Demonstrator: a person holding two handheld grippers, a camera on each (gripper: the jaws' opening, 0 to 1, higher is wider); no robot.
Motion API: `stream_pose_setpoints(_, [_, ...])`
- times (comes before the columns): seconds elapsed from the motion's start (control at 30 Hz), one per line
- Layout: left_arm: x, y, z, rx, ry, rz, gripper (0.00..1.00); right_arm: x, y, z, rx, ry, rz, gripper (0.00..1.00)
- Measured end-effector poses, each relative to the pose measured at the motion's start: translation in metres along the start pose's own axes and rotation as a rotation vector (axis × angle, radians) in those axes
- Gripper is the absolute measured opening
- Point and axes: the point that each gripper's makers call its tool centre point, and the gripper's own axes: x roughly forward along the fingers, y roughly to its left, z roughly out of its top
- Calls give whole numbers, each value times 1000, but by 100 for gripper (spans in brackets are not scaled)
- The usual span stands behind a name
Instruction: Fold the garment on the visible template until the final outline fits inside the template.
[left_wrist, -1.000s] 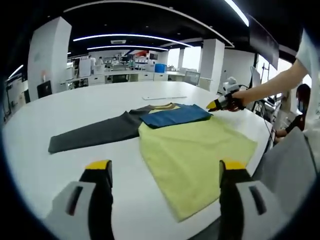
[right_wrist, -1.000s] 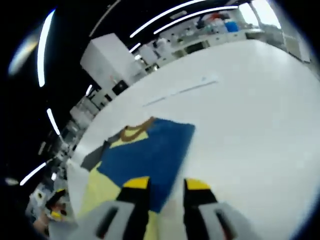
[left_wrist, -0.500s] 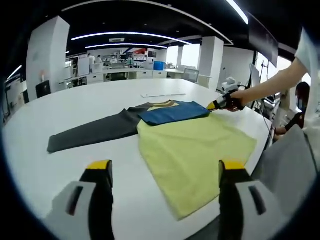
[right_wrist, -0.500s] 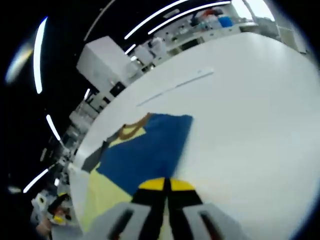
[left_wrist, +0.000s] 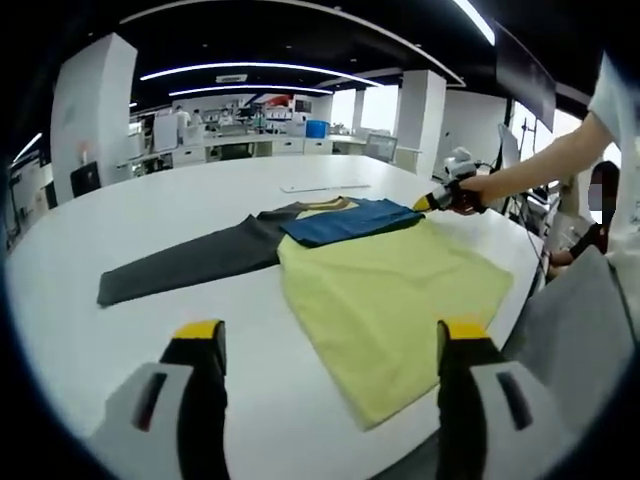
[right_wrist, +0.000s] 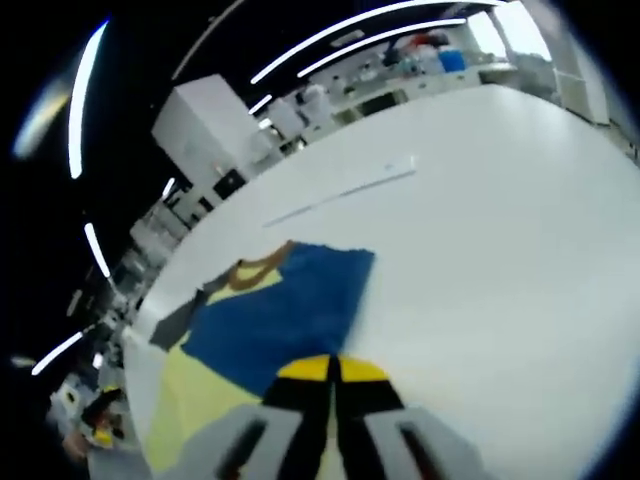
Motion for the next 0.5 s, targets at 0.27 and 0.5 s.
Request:
stream_pose_setpoints(0.27, [0,0,-1,0,3,-2,84,-4,-5,-7,46,3,-2,0])
stream_pose_setpoints(0.5, [0,0,-1,1,6,-1,84,-1,-7,-9,74,8,4,0])
